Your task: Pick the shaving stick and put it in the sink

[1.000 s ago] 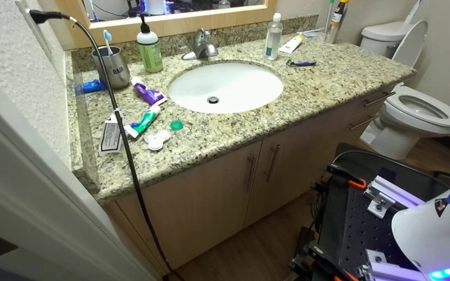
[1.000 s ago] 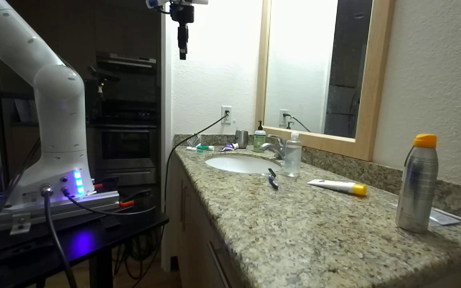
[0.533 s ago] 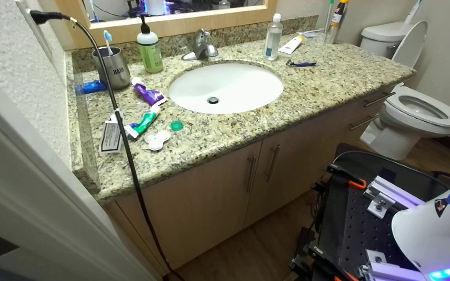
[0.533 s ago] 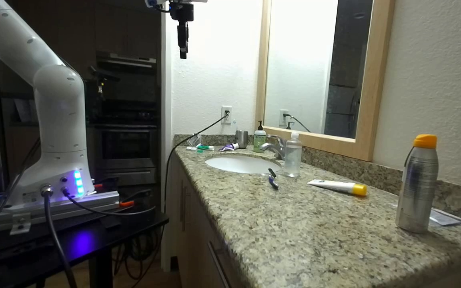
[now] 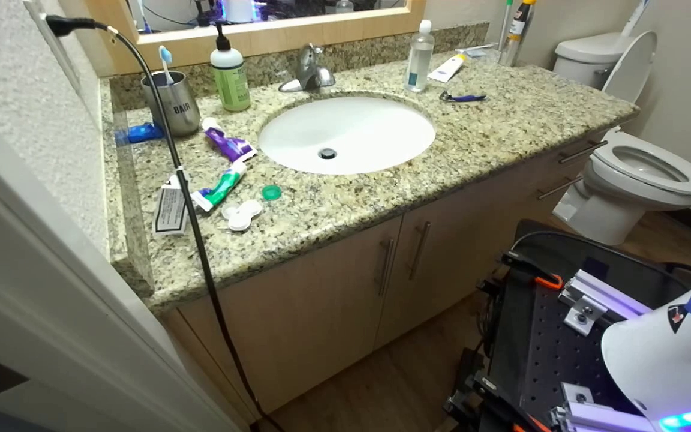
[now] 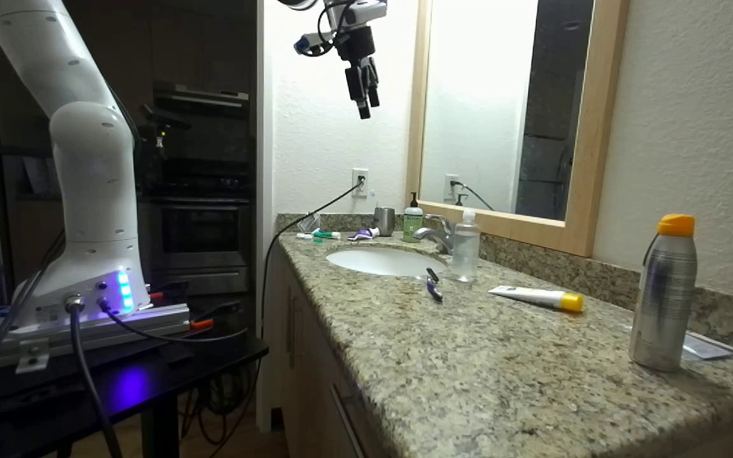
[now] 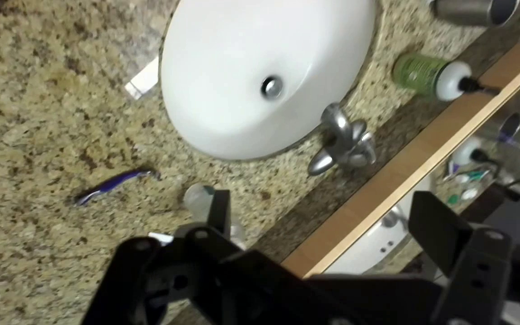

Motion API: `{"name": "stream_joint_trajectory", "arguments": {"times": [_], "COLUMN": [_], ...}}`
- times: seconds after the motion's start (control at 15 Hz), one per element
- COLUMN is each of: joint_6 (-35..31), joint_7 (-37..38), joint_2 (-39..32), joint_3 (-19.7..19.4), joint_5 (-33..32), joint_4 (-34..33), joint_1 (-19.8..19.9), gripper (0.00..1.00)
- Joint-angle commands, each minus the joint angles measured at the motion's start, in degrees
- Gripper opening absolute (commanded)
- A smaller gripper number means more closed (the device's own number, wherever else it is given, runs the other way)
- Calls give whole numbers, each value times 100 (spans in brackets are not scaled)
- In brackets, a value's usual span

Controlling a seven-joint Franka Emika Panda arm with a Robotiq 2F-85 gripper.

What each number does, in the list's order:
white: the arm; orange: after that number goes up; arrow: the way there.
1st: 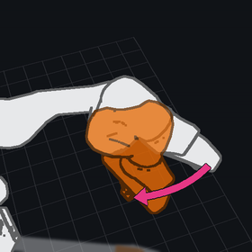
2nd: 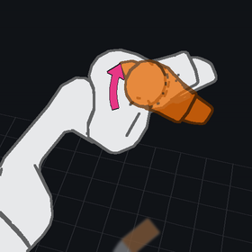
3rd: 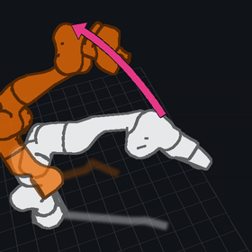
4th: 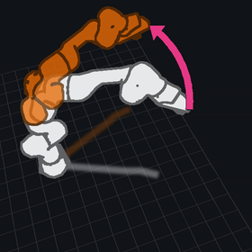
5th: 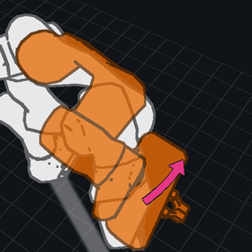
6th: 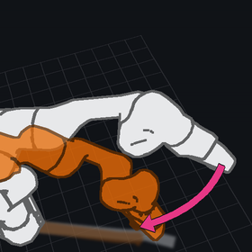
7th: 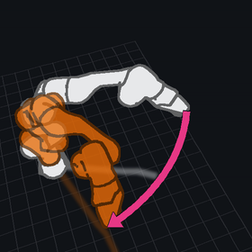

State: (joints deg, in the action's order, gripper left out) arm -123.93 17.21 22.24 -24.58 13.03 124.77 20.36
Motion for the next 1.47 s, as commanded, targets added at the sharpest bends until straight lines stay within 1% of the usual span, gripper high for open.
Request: {"name": "stream_joint_trajectory", "arguments": {"times": [0.0,0.07,0.13,0.27,0.4,0.47,0.53,0.6,0.67,0.8,0.93,1.07,1.2,1.33,1.4], "joint_6": [-44,99,-70,-65,-56,-117,-71,-265,-217,-376,-634,-729,-849,-580,-659], "joint_7": [250,498,120,283,365,618,1011,1402,1668,2189,2573,2881,3032,3006,2968], "joint_2": [-956,-946,-804,-956,-939,-973,-1176,-1418,-1628,-2106,-2622,-3198,-3742,-4213,-4433], "joint_3": [-256,-241,-222,-259,-245,-147,-73,-46,-67,-156,-279,-345,-355,-304,-262], "joint_5": [-124,-303,-67,-180,-203,-383,-612,-757,-852,-943,-588,-327,36,410,605], "joint_4": [-475,-445,-315,-350,-362,-357,-434,-505,-625,-846,-1072,-1361,-1644,-1970,-2101], "joint_1": [467,607,461,600,608,631,692,736,740,742,710,718,751,873,939], "gripper": [100,100,100,100,100,100,100,100,100,100,100,100,100,100,100]}}
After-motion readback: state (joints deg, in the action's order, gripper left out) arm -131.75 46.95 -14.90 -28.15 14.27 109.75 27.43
